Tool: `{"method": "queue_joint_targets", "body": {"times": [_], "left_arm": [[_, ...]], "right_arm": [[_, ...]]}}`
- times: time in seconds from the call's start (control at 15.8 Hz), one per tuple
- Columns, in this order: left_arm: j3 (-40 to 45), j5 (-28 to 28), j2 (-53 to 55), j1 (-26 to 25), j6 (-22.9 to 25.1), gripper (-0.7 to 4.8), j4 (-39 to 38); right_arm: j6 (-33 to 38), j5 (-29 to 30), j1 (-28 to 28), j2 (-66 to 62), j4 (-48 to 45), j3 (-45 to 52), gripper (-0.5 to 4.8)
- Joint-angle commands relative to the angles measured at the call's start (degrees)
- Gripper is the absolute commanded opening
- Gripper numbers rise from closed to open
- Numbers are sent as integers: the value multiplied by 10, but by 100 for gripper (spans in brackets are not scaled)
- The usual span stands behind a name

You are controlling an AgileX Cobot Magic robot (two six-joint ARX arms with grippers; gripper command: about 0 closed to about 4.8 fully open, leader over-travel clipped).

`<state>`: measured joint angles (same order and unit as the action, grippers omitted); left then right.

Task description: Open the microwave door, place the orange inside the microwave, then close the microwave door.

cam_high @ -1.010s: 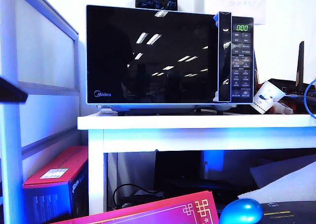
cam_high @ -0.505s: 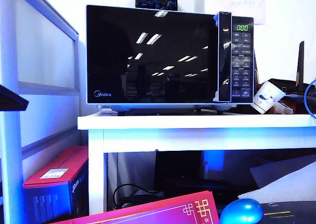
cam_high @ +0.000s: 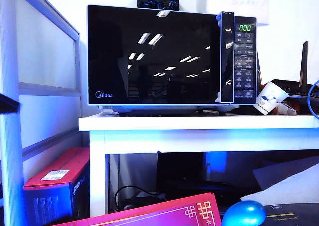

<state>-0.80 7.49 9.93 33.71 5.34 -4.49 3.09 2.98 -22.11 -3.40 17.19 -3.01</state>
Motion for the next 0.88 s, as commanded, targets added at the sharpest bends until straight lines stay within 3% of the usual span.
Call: {"method": "queue_joint_targets", "body": {"times": [0.06, 0.25, 0.88], "left_arm": [[4, -4, -71, -73, 2, -4, -6], [4, -4, -99, -150, 1, -4, -12], [4, -4, -99, -152, 2, -3, -15]], "right_arm": [[1, -1, 0, 1, 2, 3, -1], [1, -1, 0, 1, 2, 3, -1], [1, -3, 0, 1, 2, 3, -1]]}}
